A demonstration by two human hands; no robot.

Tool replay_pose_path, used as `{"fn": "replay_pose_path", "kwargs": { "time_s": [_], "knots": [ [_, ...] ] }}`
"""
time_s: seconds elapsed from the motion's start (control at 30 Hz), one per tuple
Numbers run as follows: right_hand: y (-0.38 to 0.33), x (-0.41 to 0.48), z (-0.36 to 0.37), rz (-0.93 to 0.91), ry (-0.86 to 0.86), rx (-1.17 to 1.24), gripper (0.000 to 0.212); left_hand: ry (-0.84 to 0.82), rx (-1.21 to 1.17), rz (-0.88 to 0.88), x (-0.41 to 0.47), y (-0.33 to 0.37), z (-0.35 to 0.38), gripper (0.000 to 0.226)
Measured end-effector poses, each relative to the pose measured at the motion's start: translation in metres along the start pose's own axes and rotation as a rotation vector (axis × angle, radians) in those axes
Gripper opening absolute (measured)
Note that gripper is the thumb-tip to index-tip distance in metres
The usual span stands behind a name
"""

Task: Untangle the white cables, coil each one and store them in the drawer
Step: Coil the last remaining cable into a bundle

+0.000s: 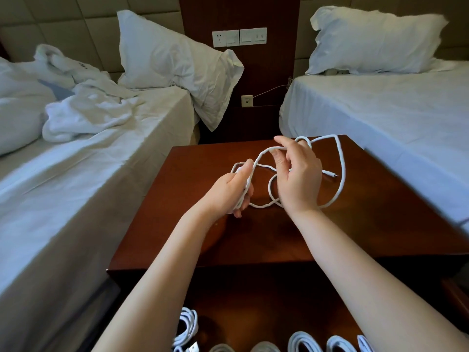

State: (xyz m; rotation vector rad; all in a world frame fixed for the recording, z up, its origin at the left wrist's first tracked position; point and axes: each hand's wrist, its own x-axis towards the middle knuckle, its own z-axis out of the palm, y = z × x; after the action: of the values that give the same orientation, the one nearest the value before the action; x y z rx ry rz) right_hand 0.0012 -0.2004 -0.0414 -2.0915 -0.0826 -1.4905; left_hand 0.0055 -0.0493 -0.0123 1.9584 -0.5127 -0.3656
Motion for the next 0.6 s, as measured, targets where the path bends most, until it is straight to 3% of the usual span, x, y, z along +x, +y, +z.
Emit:
{"fn": "replay_pose_path", "kwargs": {
  "time_s": [0.17,0.33,0.47,0.53,0.6],
  "knots": [
    [0.001,0.000,0.001,0.014,-0.014,0.036,0.030,-0.184,0.097,-0.004,-0.003,0.005,-0.006,0.032],
    [0.002,-0.001,0.001,0.032,-0.053,0.034,0.033,-0.312,0.048,0.050,-0.011,0.015,-0.009,0.030],
    [-0.001,0.001,0.000,0.056,-0.174,0.104,0.040,-0.399,-0.201,0.222,-0.017,0.028,-0.012,0.035],
    [-0.003,0.000,0.001,0.019,-0.257,0.173,0.034,-0.428,-0.313,0.278,-0.021,0.036,-0.013,0.032],
    [-0.003,-0.004,0.005,0.089,-0.448,0.255,0.022,-0.432,-0.356,0.330,-0.023,0.040,-0.013,0.025]
  ]
}}
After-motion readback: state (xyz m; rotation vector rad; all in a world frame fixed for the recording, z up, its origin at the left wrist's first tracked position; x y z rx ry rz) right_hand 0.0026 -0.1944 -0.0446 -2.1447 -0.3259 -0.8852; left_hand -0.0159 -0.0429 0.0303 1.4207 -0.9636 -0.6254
